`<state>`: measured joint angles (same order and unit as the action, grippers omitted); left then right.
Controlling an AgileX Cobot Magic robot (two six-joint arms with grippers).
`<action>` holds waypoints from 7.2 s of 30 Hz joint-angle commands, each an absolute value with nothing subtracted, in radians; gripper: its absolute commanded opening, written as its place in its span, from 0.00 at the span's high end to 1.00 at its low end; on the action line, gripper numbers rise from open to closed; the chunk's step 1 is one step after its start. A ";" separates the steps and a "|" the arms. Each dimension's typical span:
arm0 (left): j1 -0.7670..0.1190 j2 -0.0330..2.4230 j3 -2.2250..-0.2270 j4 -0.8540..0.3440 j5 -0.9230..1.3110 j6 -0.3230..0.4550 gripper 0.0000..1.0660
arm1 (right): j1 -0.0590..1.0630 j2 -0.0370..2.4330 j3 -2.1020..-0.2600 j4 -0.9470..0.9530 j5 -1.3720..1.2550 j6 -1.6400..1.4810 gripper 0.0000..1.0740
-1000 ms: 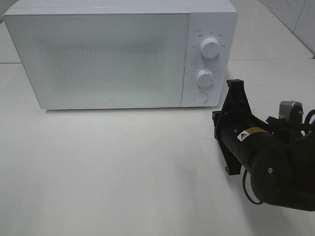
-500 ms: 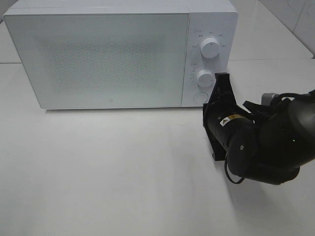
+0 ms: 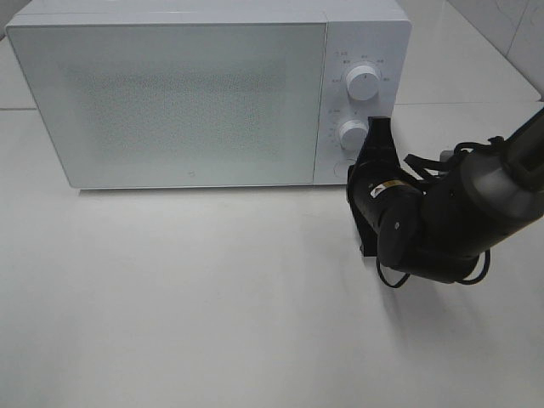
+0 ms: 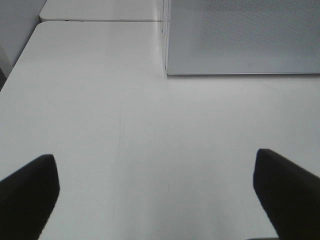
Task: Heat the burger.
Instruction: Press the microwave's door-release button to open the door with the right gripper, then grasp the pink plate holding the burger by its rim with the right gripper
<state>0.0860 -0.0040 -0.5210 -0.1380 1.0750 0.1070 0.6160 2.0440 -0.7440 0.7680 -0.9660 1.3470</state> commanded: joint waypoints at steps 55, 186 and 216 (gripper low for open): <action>0.086 -0.009 -0.518 -0.136 1.075 0.110 0.08 | 0.552 2.216 -1.079 0.784 -1.068 1.286 1.00; 0.086 -0.009 -0.518 -0.136 1.075 0.110 0.08 | 0.415 1.605 -1.098 0.065 0.823 -1.256 0.94; 0.086 -0.009 -0.518 -0.136 1.075 0.110 0.08 | 0.538 1.662 -1.147 -0.060 0.550 -1.236 0.10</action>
